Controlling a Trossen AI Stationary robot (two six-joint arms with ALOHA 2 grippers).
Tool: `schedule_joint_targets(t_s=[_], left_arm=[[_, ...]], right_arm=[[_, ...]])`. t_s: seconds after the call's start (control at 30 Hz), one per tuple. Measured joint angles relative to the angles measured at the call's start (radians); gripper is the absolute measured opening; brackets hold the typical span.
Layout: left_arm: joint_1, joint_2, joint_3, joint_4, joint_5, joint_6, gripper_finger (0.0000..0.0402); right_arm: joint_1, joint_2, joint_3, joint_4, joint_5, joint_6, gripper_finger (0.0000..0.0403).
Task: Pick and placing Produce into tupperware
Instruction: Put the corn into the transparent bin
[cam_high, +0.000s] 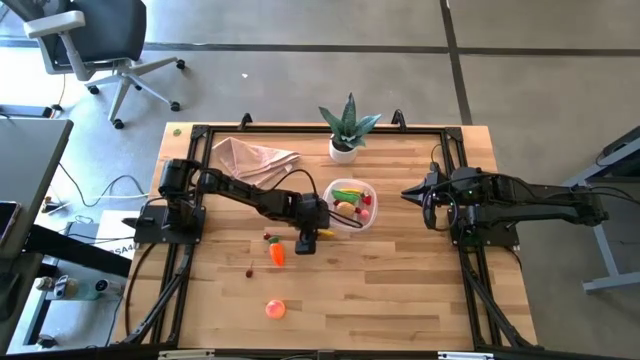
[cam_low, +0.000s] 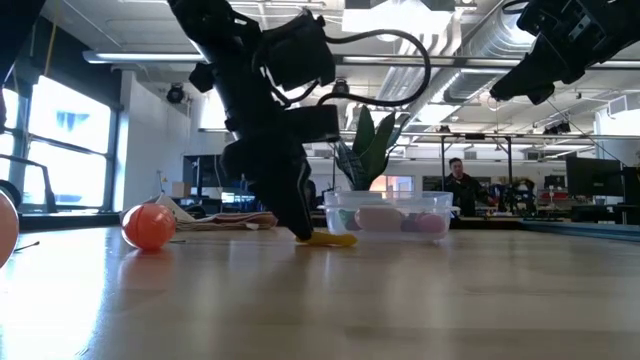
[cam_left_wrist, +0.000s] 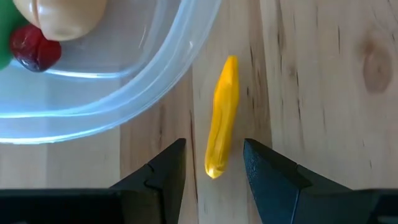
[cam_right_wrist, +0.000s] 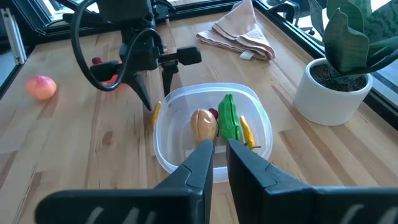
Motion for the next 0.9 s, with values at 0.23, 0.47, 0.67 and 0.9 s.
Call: schedule_joint_targets(t_s=[0.23, 0.47, 0.67, 0.9], left_arm=[[0.0, 0.0, 0.0, -0.009, 0.0, 0.009, 0.015], [0.0, 0.018, 0.002, -0.008, 0.001, 0.068, 0.015], [0.0, 0.021, 0.003, -0.005, 0.002, 0.069, 0.015], [0.0, 0.023, 0.002, -0.005, 0.002, 0.068, 0.015]], right_arm=[[0.0, 0.0, 0.0, 0.0, 0.0, 0.0, 0.0035], [0.0, 0.0, 0.0, 0.0, 0.0, 0.0, 0.0035], [0.0, 0.0, 0.0, 0.0, 0.0, 0.0, 0.0035], [0.0, 0.0, 0.0, 0.0, 0.0, 0.0, 0.0035]])
